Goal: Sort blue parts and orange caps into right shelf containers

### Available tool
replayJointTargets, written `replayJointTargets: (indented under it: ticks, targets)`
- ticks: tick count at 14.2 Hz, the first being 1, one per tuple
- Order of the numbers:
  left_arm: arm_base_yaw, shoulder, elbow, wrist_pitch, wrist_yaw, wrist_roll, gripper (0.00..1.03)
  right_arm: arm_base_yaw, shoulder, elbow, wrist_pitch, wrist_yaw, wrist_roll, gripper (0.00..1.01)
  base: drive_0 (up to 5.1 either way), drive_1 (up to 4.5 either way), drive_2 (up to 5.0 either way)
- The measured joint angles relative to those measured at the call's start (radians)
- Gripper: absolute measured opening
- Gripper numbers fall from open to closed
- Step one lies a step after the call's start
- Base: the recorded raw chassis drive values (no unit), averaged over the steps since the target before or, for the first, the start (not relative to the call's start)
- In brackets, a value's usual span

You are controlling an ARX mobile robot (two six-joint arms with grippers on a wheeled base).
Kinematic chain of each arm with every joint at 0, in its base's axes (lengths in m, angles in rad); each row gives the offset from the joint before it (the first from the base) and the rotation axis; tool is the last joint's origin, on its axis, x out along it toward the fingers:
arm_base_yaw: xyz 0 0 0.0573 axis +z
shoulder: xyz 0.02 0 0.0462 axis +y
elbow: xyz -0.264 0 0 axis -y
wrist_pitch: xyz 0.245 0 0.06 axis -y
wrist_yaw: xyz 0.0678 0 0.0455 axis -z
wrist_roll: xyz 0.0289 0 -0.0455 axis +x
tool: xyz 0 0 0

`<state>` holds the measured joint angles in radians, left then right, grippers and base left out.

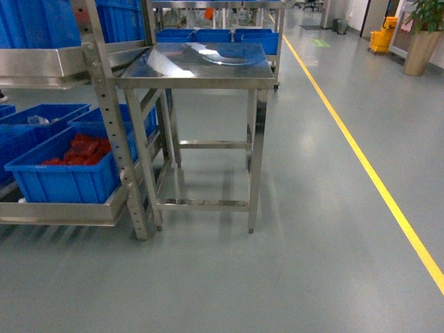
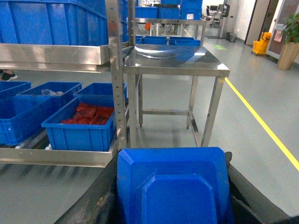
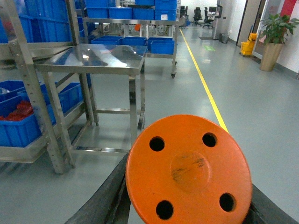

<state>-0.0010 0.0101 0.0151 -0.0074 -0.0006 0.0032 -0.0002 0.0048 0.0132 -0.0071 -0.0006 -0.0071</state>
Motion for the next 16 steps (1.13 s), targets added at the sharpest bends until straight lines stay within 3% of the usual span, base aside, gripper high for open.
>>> replayJointTargets:
  ticks: [16]
  targets:
    - [0.0, 0.0, 0.0, 0.0, 0.001, 0.0, 0.44, 0.0, 0.0, 0.0, 0.001, 0.0, 0.0, 0.44, 0.0, 4.27, -4.3]
